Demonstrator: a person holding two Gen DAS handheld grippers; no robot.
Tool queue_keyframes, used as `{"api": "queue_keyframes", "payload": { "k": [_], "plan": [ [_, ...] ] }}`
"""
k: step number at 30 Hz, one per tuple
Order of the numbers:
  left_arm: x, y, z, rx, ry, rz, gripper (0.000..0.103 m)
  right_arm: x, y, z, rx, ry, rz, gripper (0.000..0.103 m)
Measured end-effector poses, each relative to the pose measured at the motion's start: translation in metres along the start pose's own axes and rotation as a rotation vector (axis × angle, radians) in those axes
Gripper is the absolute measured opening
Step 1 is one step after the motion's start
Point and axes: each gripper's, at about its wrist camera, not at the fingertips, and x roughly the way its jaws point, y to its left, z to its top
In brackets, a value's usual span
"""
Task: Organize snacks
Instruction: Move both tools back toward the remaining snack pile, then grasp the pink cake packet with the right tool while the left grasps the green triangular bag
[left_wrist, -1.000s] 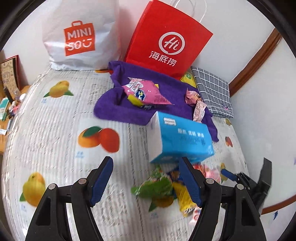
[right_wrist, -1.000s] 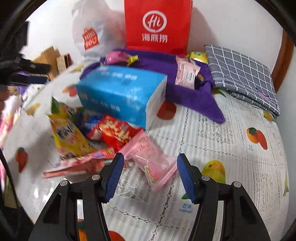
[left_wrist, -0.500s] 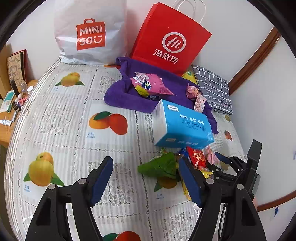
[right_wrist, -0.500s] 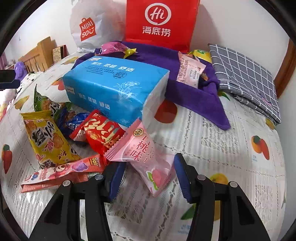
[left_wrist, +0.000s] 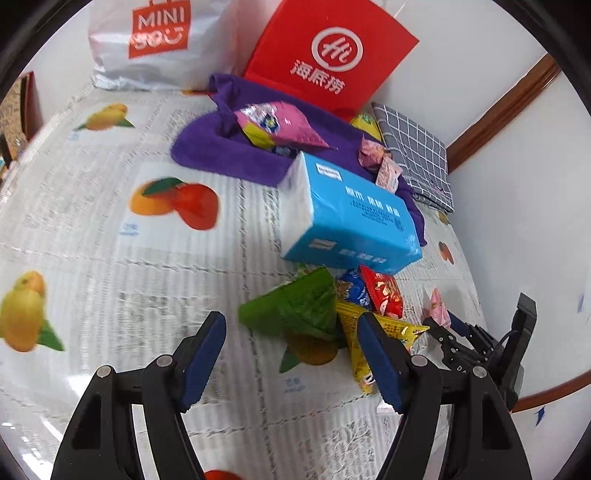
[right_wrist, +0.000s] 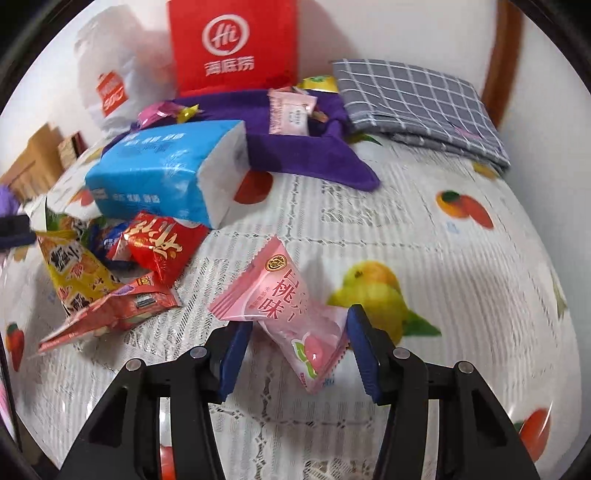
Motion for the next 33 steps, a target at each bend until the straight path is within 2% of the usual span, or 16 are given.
{"api": "queue_keyframes", "payload": {
  "k": [5, 9, 12, 14, 17, 22, 25, 31, 32, 33],
  "plan": [
    [0.026, -0.004, 0.001, -0.022, 0.019, 0.0, 0.072, -0.003, 0.0, -0.001, 0.065, 0.006, 0.016, 0.054],
    [0.042, -0.004, 0.004, -0.033, 0.03, 0.013, 0.07, -0.004, 0.004, -0.002, 0.061, 0.013, 0.014, 0.057],
    [0.043, -0.004, 0.005, -0.026, 0.02, 0.009, 0.062, -0.008, 0.003, -0.003, 0.042, 0.026, 0.028, 0.06],
    [0.042, -0.003, 0.006, -0.02, 0.019, -0.004, 0.059, -0.013, 0.002, -0.004, 0.033, 0.027, 0.029, 0.066],
    [0.034, 0.003, 0.005, -0.011, 0.008, -0.005, 0.058, -0.023, -0.001, -0.006, 0.016, 0.003, 0.02, 0.068],
    [0.021, 0.013, 0.003, -0.013, 0.002, 0.008, 0.057, -0.03, -0.001, -0.001, -0.028, -0.036, 0.014, 0.068],
    [0.014, 0.018, 0.002, -0.015, -0.003, 0.017, 0.057, -0.028, 0.002, 0.007, -0.043, -0.05, 0.051, 0.068],
    [0.008, 0.025, -0.001, -0.029, -0.007, 0.014, 0.057, 0.001, 0.018, 0.02, -0.078, -0.006, 0.059, 0.067],
    [0.006, 0.026, -0.002, -0.028, -0.008, 0.015, 0.057, 0.008, 0.019, 0.019, -0.077, 0.015, 0.055, 0.065],
    [0.006, 0.026, -0.003, -0.025, -0.009, 0.018, 0.057, 0.012, 0.019, 0.018, -0.076, 0.024, 0.056, 0.056]
  ]
}}
